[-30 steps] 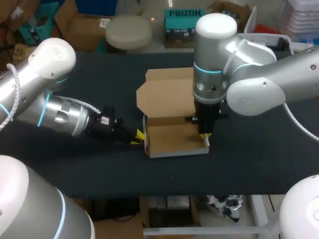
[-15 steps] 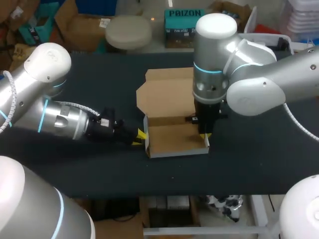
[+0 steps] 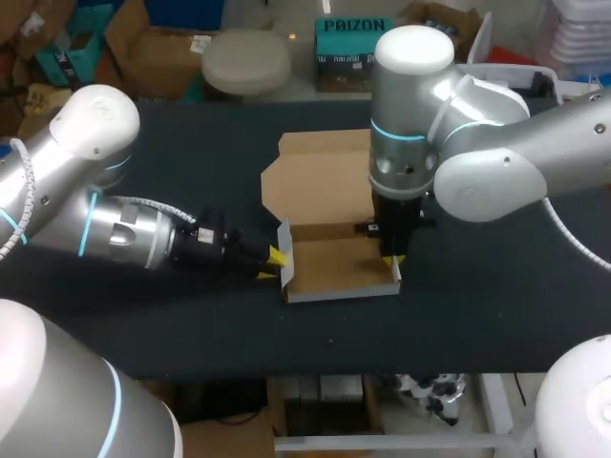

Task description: Assemble the packaging by folding the flat box into shape, placing the metal phone stand inside, and closing the box properly

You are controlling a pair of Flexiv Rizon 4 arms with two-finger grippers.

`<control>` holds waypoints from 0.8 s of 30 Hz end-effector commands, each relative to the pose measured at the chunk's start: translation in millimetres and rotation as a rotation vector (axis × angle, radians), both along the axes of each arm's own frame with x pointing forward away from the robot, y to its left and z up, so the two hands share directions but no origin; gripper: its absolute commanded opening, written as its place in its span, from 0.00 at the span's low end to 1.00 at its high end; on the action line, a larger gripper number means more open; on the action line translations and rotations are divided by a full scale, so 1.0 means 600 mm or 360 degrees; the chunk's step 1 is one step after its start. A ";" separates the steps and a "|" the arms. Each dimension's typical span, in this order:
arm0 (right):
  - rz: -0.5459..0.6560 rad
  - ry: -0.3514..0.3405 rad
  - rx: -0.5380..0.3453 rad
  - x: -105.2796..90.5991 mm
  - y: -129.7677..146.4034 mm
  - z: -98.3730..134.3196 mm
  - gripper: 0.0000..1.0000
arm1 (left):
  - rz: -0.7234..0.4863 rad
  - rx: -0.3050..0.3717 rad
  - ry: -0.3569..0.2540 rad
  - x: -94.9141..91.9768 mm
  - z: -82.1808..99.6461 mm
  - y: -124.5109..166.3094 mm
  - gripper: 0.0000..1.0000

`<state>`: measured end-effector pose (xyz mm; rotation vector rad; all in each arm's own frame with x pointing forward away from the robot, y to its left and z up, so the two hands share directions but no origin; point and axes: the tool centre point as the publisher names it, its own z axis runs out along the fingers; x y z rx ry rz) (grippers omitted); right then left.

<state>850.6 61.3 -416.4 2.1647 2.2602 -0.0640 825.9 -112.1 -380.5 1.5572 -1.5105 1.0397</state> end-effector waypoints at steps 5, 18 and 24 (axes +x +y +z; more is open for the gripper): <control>-0.0001 0.0005 -0.0007 0.001 0.002 0.002 0.00 | 0.0042 0.0115 -0.0007 0.004 0.009 -0.014 0.39; -0.0001 0.0005 -0.0007 0.001 0.002 0.002 0.00 | 0.0065 0.0341 0.0048 0.010 0.016 -0.022 0.36; -0.0001 0.0005 -0.0007 0.001 0.002 0.002 0.00 | 0.0057 0.0445 0.0075 0.013 0.015 -0.029 0.36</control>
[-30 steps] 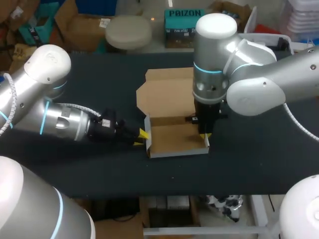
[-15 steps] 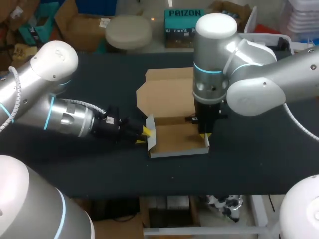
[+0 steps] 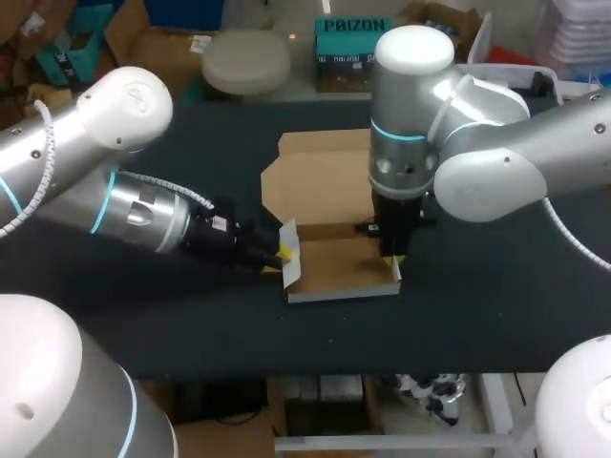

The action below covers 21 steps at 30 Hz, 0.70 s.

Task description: Assemble the packaging by folding the flat box into shape, placing the metal phone stand inside, and closing the box properly

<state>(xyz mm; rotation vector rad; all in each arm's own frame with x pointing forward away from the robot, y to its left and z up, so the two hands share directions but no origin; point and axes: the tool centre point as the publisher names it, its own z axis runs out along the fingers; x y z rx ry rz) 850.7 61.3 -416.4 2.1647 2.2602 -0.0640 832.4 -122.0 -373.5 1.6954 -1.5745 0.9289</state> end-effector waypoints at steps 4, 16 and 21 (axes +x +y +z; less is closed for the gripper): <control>-0.0001 0.0005 -0.0007 0.001 0.002 0.002 0.00 | 0.0005 0.0276 0.0045 0.003 0.003 -0.015 0.37; -0.0001 0.0005 -0.0007 0.001 0.002 0.002 0.00 | 0.0078 0.0536 0.0096 0.003 -0.004 -0.018 0.34; -0.0001 0.0005 -0.0007 0.001 0.002 0.002 0.00 | 0.0114 0.0622 0.0101 0.003 -0.004 -0.013 0.33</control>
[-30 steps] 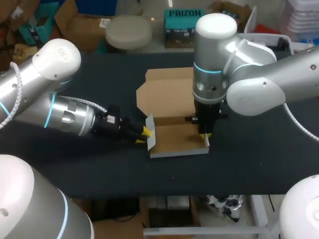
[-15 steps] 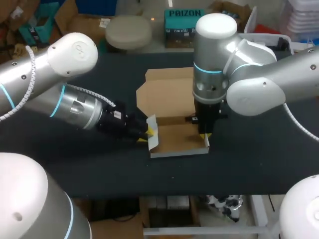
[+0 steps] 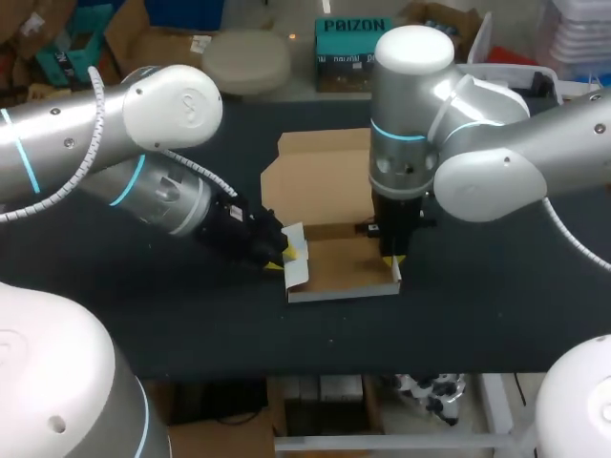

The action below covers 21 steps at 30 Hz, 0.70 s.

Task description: Assemble the packaging by folding the flat box into shape, placing the metal phone stand inside, and closing the box properly

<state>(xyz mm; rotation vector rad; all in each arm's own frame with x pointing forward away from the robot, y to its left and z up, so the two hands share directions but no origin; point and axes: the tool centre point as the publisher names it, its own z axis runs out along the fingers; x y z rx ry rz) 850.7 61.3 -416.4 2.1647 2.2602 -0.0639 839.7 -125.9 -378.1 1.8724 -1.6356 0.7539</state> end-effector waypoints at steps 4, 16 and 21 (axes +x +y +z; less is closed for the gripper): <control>-0.0001 0.0006 -0.0007 0.001 0.002 0.001 0.00 | 0.0057 0.0359 0.0004 -0.009 0.004 -0.004 0.33; -0.0001 0.0006 -0.0007 0.001 0.002 0.001 0.00 | 0.0068 0.0511 -0.0032 -0.012 0.004 -0.008 0.40; -0.0001 0.0006 -0.0007 0.001 0.002 0.001 0.00 | 0.0063 0.0521 -0.0041 -0.012 0.005 -0.008 0.44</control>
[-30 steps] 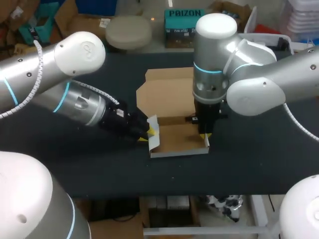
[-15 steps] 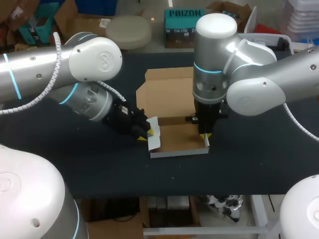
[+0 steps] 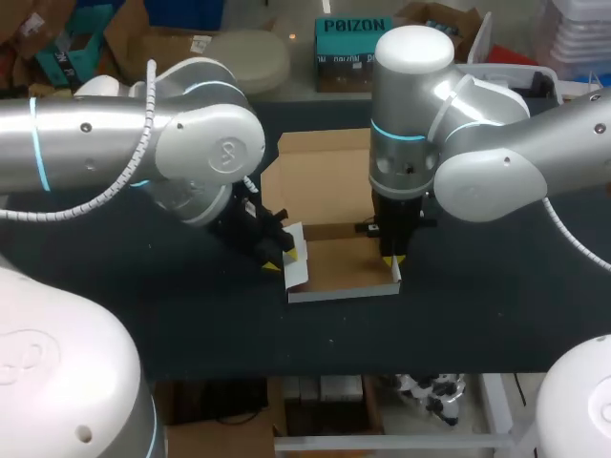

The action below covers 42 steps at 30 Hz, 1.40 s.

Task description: Assemble the packaging by folding the flat box into shape, placing the metal phone stand inside, and closing the box properly

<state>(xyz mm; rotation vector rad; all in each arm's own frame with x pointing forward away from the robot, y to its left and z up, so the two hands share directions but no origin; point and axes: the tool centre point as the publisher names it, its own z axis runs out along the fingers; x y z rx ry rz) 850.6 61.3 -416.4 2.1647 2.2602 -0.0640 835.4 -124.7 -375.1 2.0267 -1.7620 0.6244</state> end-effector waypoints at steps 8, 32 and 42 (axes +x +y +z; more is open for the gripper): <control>-0.0001 0.0005 -0.0007 0.001 0.002 0.001 0.00 | -0.0001 0.0213 -0.0049 -0.004 0.000 -0.012 0.43; -0.0001 0.0005 -0.0007 0.001 0.002 0.001 0.00 | -0.0051 0.0311 -0.0061 0.006 -0.014 -0.025 0.45; -0.0001 0.0005 -0.0007 0.001 0.002 0.001 0.00 | -0.0029 0.0330 -0.0051 0.008 -0.024 -0.021 0.38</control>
